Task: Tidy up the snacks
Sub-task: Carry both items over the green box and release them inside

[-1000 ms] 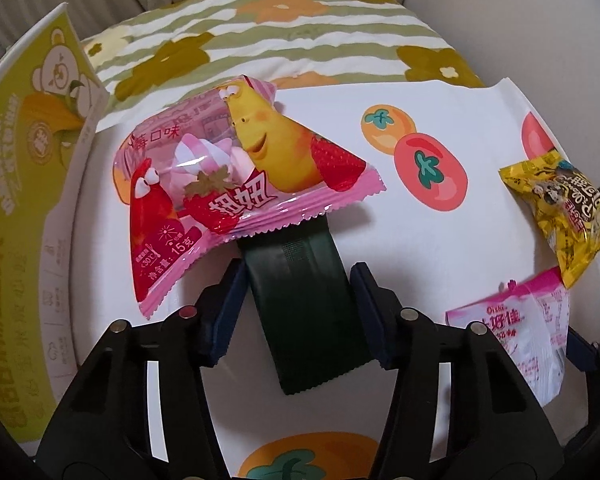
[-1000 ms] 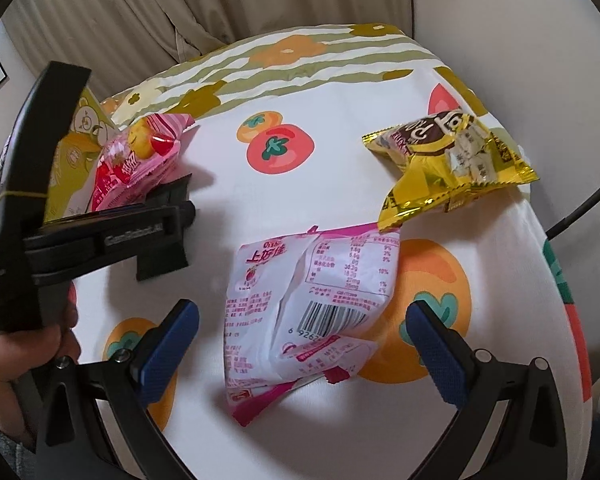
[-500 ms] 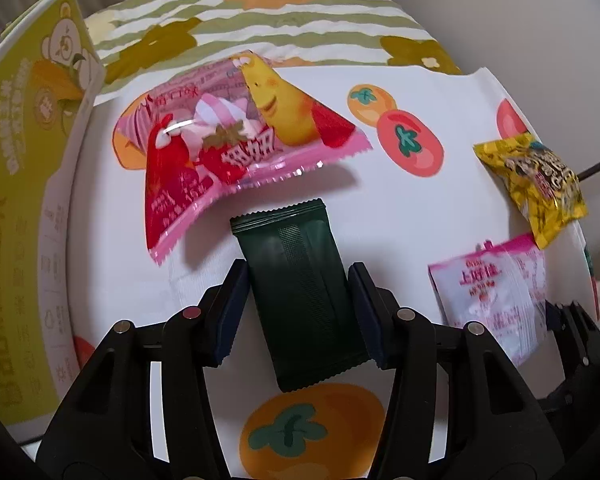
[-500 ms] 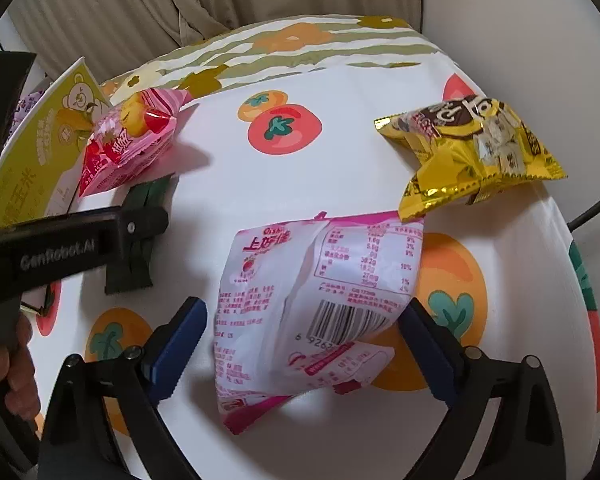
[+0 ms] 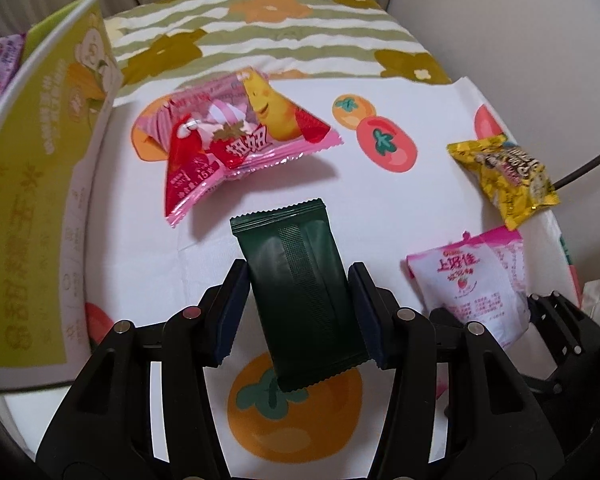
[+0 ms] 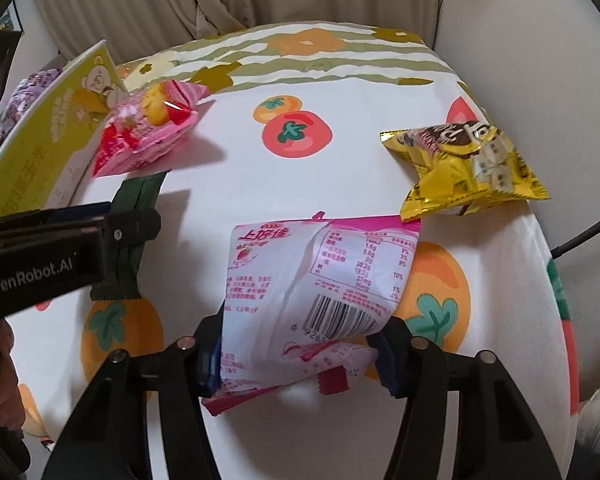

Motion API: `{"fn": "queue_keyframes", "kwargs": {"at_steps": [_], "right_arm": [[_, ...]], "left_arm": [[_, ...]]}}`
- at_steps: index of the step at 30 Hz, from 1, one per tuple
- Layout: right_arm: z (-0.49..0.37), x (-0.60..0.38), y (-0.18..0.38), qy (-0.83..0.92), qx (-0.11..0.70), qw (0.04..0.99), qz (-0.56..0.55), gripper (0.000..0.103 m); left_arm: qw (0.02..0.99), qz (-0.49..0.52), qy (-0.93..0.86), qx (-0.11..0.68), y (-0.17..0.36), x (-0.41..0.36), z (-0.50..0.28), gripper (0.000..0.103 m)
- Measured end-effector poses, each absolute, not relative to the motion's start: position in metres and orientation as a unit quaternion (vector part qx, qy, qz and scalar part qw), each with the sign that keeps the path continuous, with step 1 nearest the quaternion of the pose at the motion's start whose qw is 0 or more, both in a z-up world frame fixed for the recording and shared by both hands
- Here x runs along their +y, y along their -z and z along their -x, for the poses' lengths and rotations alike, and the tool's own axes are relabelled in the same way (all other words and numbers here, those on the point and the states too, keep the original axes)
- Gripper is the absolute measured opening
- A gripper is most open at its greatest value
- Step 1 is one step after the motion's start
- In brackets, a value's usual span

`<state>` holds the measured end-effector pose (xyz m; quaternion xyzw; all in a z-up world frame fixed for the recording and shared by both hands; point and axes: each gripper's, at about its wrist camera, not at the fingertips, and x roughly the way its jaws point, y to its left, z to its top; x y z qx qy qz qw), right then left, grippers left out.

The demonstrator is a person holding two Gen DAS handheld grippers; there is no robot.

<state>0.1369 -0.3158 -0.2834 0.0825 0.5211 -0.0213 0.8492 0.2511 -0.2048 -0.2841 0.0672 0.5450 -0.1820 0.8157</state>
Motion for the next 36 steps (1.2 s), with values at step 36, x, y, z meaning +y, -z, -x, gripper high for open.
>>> {"fn": "queue_keyframes", "kwargs": {"at_steps": [36], "right_arm": [[-0.193, -0.131, 0.075, -0.18, 0.373, 0.909, -0.047, 0.054]], "left_arm": [[0.912, 0.022, 0.1, 0.398, 0.059, 0.032, -0.289, 0.047]]}}
